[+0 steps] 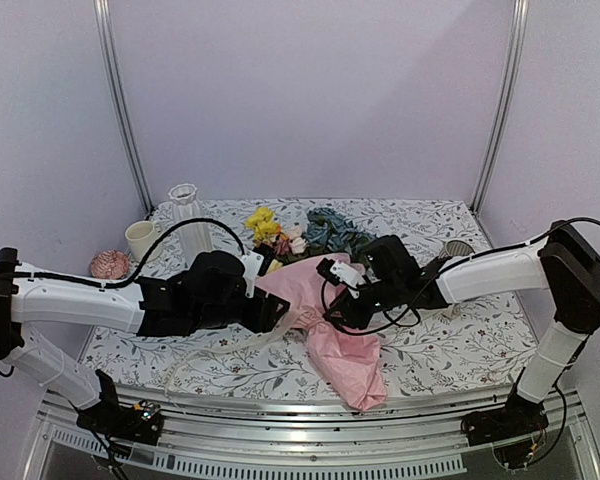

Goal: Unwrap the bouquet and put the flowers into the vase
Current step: Untie the half-tied ribbon from the folded wrapping paper.

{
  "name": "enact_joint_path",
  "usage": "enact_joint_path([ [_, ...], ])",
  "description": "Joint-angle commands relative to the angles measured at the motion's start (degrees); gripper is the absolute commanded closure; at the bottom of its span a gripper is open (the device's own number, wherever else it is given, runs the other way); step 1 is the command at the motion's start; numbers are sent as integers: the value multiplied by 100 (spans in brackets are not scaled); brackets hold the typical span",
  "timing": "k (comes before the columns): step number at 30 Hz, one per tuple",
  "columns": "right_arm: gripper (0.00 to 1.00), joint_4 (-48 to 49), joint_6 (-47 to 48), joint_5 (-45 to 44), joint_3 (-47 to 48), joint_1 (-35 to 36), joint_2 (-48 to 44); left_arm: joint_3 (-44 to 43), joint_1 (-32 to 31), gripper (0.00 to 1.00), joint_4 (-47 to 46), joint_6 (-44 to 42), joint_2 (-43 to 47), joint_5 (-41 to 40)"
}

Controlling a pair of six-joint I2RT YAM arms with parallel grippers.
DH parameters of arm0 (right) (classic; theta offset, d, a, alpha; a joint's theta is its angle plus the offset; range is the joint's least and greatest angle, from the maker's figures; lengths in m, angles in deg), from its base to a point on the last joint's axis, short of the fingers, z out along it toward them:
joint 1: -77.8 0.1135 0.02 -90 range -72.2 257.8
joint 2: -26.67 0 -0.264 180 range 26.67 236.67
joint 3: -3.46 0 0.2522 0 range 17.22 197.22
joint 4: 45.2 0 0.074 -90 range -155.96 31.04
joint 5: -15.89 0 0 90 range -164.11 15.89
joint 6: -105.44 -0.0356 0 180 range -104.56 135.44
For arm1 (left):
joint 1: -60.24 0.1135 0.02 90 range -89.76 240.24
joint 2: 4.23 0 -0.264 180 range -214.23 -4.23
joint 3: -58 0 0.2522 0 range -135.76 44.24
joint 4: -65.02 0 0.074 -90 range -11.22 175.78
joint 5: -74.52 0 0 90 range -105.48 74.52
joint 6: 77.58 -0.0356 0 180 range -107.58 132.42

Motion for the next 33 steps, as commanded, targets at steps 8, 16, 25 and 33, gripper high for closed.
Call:
enact_joint_path([
  [8, 89, 9, 65, -246, 115, 214, 143, -92, -42, 36, 21, -48, 6, 18],
  [16, 97, 587, -90, -489, -337, 209, -696, -55, -47, 36, 48, -49, 57, -21],
  [25, 96, 642, -251, -598, -414, 207, -832, -9, -50, 36, 45, -28, 113, -9],
  [33, 93, 700, -401, -1129, -533, 207, -836, 51, -50, 36, 40, -12, 182, -35],
])
